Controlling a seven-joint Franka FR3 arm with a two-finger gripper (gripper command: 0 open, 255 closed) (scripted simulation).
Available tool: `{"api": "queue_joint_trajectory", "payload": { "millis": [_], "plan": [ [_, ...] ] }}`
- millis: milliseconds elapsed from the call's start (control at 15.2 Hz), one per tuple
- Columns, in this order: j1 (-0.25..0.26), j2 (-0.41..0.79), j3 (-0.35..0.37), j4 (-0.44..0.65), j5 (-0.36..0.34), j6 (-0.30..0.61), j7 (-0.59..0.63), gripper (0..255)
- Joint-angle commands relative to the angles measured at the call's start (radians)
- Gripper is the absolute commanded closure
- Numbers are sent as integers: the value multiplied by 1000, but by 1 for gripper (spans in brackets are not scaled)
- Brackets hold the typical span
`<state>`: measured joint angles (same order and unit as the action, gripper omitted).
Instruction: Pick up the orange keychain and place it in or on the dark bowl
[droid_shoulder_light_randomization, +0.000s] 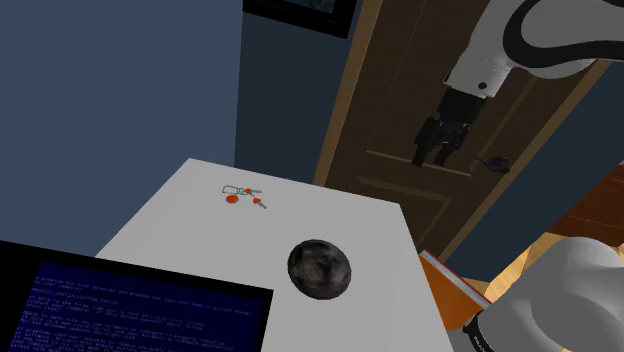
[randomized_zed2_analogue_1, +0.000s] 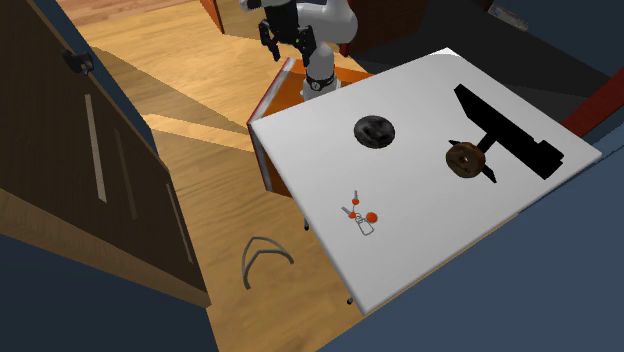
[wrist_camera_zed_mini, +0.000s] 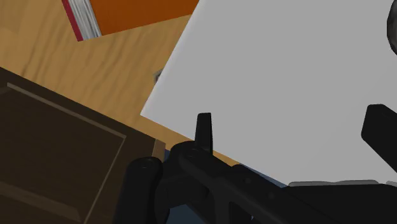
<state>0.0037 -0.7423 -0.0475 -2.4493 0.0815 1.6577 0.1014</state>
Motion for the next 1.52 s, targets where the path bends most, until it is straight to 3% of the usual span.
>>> {"api": "queue_joint_trajectory", "payload": {
  "millis": [0, 726, 1452],
  "plan": [
    [0, 0, 0, 0, 0, 0, 0, 0],
    [106, 362, 100, 115, 21, 271, -55, 0],
    [186, 734, 199, 345, -39, 433, -73, 0]
  ]
}}
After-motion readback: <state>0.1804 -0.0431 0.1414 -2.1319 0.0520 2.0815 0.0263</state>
